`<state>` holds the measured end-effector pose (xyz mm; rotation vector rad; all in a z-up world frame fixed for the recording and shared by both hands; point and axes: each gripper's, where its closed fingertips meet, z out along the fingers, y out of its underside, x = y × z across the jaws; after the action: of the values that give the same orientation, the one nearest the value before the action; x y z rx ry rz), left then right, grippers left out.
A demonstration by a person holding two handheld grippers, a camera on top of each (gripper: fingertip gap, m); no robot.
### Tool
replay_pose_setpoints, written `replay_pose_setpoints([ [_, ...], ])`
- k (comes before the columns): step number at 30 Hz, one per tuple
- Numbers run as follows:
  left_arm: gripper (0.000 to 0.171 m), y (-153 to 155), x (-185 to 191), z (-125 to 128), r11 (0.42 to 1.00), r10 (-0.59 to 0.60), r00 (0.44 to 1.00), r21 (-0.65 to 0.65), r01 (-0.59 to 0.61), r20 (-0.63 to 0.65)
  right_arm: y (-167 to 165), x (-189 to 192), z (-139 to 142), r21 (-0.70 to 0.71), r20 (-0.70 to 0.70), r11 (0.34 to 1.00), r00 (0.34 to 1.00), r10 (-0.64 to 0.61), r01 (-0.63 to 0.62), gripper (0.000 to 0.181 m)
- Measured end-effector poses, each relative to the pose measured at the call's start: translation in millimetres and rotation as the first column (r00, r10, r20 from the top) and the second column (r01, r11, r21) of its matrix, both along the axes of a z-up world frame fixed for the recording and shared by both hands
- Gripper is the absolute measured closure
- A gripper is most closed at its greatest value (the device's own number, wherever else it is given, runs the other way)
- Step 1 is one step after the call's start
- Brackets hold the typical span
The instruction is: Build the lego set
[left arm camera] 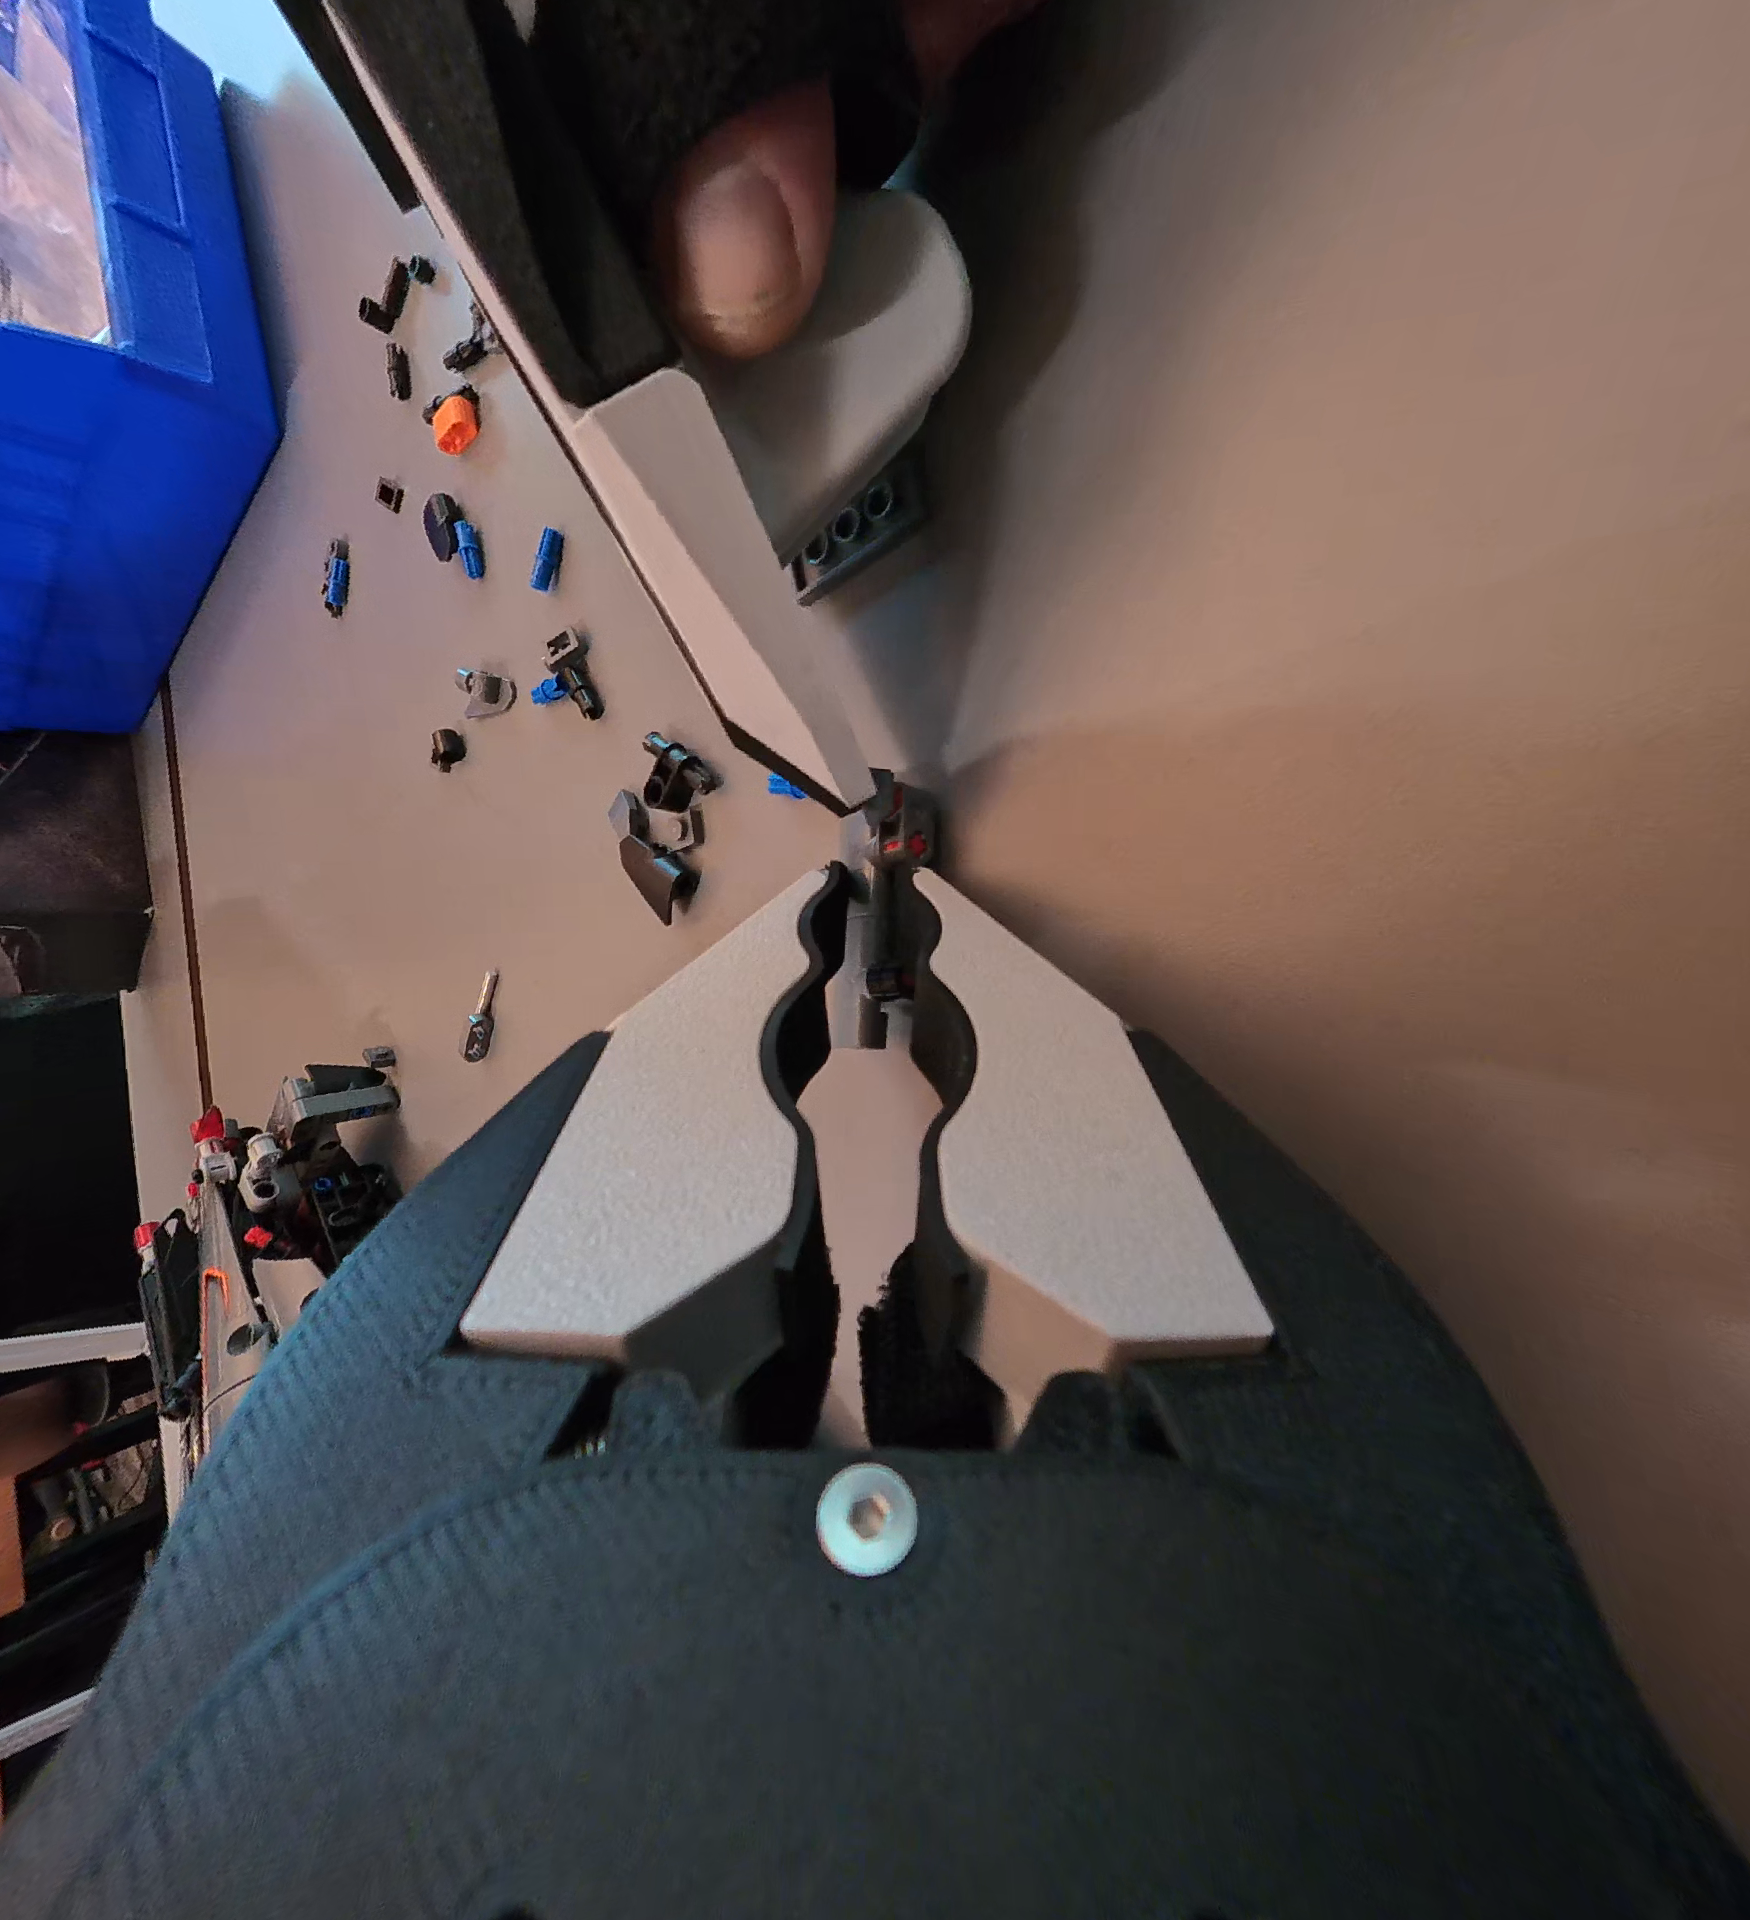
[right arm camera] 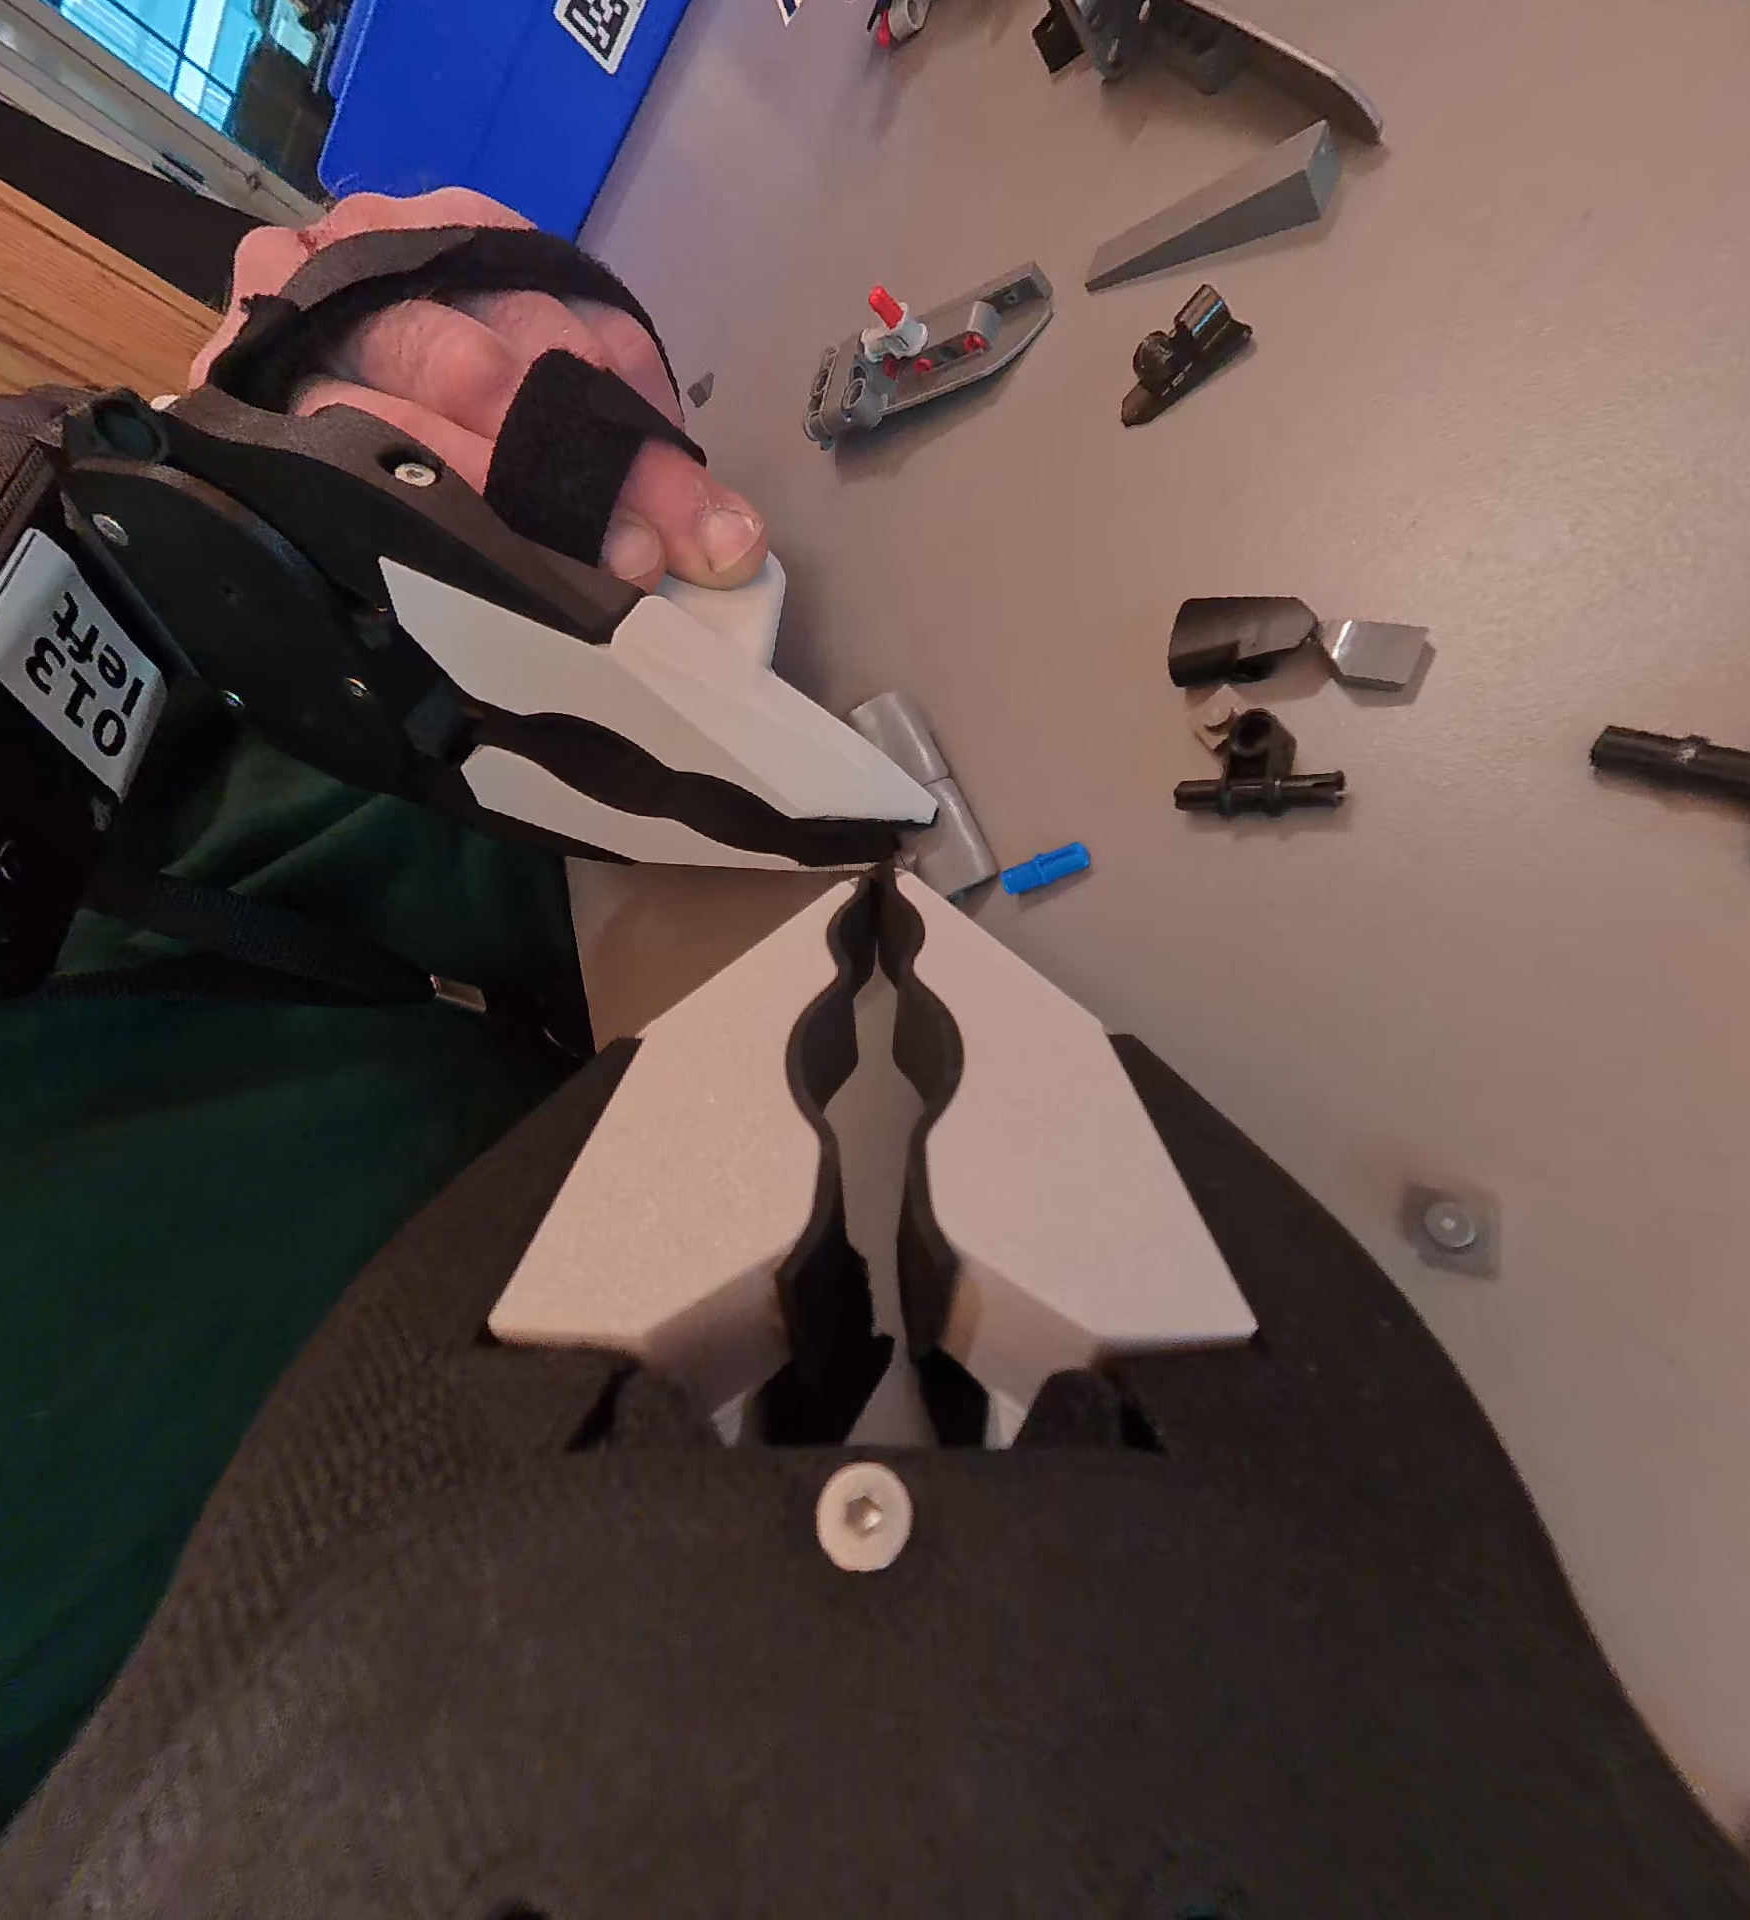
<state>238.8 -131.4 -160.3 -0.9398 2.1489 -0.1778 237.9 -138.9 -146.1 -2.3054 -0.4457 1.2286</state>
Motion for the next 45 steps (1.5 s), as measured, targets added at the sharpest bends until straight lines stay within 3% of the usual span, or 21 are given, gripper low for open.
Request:
replay_pose_setpoints([
  [22,0.164,-1.8,1.5,-0.5,0.998,0.013,1.000,-0.066,-0.013,0.003,-5.1,-2.0,-0.1,0.095,0.063,0.995,0.998,0.020,-0.025,0.181],
  [45,0.164,-1.4,2.0,-1.0,0.997,0.007,1.000,-0.082,-0.006,0.008,-5.2,1.2,-1.0,0.063,0.037,0.998,0.999,0.006,-0.008,0.181],
])
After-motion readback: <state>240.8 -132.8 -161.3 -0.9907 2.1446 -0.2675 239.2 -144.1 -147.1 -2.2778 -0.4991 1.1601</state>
